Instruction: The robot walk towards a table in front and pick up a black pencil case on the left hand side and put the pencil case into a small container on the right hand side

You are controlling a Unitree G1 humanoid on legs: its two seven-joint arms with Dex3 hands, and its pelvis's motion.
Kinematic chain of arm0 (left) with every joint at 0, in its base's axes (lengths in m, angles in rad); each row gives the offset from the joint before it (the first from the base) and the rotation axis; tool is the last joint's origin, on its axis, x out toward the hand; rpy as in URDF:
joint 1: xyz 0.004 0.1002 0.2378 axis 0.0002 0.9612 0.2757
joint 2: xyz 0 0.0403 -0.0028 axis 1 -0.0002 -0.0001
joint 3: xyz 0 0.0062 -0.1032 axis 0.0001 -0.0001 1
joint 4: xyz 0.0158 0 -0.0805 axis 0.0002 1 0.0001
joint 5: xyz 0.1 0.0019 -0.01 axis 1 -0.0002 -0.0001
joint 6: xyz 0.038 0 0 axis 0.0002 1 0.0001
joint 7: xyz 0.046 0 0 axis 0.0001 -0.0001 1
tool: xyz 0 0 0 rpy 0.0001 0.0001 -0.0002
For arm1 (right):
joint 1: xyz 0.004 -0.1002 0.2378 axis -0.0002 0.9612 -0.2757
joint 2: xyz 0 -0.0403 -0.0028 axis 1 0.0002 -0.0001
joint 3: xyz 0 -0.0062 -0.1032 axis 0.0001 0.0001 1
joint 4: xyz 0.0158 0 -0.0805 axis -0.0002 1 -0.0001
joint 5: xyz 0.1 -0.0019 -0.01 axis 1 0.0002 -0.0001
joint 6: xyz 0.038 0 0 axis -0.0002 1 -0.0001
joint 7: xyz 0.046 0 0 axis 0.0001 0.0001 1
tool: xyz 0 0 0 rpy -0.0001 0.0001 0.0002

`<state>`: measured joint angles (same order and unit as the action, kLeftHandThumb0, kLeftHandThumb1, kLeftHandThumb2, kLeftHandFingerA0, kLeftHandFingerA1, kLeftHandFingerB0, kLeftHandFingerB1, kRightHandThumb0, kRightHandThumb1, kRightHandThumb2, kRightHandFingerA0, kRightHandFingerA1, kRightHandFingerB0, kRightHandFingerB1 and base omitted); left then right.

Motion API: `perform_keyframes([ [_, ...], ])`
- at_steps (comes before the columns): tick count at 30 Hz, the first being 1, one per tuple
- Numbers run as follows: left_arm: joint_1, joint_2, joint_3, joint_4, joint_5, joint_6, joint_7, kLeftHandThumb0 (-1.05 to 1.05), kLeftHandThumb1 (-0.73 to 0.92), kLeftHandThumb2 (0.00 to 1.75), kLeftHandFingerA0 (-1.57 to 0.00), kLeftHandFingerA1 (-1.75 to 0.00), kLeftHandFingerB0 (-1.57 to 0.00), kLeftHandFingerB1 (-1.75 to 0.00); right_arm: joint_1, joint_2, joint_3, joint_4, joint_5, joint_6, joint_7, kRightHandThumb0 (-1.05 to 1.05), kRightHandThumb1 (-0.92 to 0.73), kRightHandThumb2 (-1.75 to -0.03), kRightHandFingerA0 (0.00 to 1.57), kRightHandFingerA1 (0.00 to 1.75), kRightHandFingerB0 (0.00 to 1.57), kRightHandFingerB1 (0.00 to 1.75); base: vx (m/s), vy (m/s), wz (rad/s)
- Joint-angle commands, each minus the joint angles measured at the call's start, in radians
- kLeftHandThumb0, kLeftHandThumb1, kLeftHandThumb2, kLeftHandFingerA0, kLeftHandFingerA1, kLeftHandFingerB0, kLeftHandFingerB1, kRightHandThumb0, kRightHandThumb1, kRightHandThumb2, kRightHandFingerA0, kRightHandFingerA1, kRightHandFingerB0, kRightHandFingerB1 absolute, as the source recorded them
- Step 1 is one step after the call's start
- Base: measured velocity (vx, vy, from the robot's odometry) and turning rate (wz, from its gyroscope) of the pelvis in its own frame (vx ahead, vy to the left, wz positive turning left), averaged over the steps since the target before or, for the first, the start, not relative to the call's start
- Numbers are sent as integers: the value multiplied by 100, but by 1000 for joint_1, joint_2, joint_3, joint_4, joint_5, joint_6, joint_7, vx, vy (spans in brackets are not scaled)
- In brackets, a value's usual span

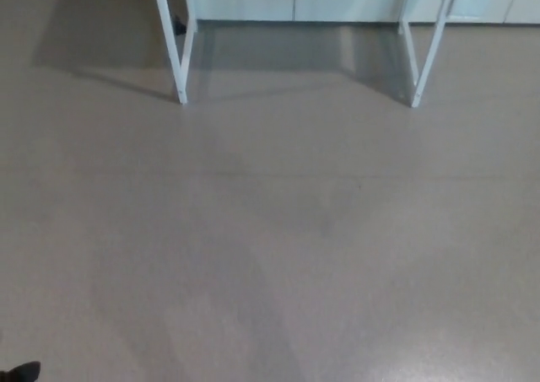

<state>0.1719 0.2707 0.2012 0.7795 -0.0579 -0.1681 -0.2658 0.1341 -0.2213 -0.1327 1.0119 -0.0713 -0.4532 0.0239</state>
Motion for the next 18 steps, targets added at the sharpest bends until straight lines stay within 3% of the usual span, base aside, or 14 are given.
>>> perform_keyframes([
  [1, 9, 20, -7, 1, 13, 3, 18, -23, 46, 57, -28, -38, -22, -33, -2, -4, -3, 13, 13, -4, -2, -38, -62, -60, 50, 39, 36, 34, 138, -74, 3],
  [11, 8, 34, -38, 30, 33, -24, 38, -27, 45, 58, -27, -38, -22, -33, 10, -6, -3, 15, 15, -17, 3, -39, -62, -62, 48, 39, 34, 34, 182, 120, -14],
  [18, 14, 46, -61, 31, 50, -52, 47, -27, 44, 59, -27, -38, -20, -34, 11, -4, -1, 4, 12, 2, -3, -39, -61, -58, 47, 39, 36, 33, 194, 98, 7],
])
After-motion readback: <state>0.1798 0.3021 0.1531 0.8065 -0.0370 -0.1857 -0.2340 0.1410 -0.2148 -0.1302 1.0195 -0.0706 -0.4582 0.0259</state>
